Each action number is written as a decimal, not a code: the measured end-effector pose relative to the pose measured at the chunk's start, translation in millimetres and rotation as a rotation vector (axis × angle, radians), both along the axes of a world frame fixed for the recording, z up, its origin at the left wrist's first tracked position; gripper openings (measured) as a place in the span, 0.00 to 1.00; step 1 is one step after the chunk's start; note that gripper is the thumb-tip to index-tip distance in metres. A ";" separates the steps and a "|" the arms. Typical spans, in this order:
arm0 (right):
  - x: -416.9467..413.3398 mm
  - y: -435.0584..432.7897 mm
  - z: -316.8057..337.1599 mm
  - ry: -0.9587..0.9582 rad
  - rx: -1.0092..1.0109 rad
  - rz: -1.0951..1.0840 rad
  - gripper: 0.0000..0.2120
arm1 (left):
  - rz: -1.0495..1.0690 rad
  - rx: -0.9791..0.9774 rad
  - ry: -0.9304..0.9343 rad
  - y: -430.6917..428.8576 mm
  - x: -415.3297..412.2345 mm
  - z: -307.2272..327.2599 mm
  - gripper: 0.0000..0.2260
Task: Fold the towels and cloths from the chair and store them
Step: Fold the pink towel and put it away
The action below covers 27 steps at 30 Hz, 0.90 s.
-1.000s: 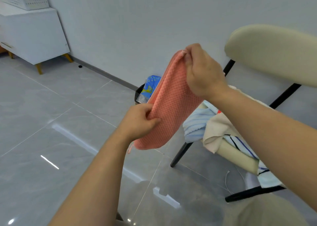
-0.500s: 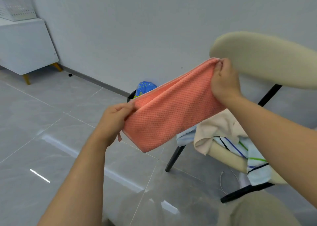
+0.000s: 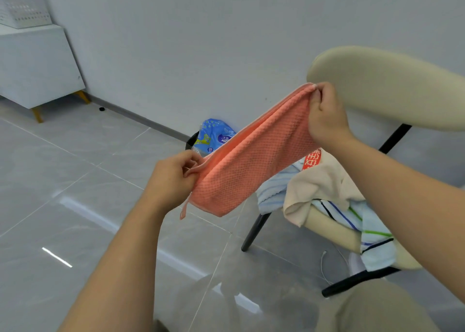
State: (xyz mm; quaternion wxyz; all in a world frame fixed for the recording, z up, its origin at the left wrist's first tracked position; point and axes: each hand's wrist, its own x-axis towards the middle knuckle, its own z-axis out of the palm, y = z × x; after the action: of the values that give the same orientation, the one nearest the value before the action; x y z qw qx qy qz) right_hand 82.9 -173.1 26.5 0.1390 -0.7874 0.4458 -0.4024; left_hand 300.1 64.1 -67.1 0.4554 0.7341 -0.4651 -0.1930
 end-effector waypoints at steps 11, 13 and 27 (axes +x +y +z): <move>-10.7 -4.6 -1.5 -0.009 0.015 -0.011 0.14 | 0.008 0.003 0.086 -5.7 -5.8 6.5 0.07; -16.5 -4.8 -3.1 -0.009 0.017 -0.011 0.13 | 0.035 -0.010 0.021 -7.4 -8.7 9.7 0.10; -89.2 -5.6 33.9 -0.058 0.092 -0.136 0.14 | -0.225 -0.019 -0.188 -20.6 -88.2 51.0 0.24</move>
State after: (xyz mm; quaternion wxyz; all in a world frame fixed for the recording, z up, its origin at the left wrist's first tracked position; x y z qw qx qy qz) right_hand -6.3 -178.6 60.4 0.1604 -0.7359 0.5122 -0.4127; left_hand 211.9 43.6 -16.2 0.3923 0.6879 -0.5868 -0.1688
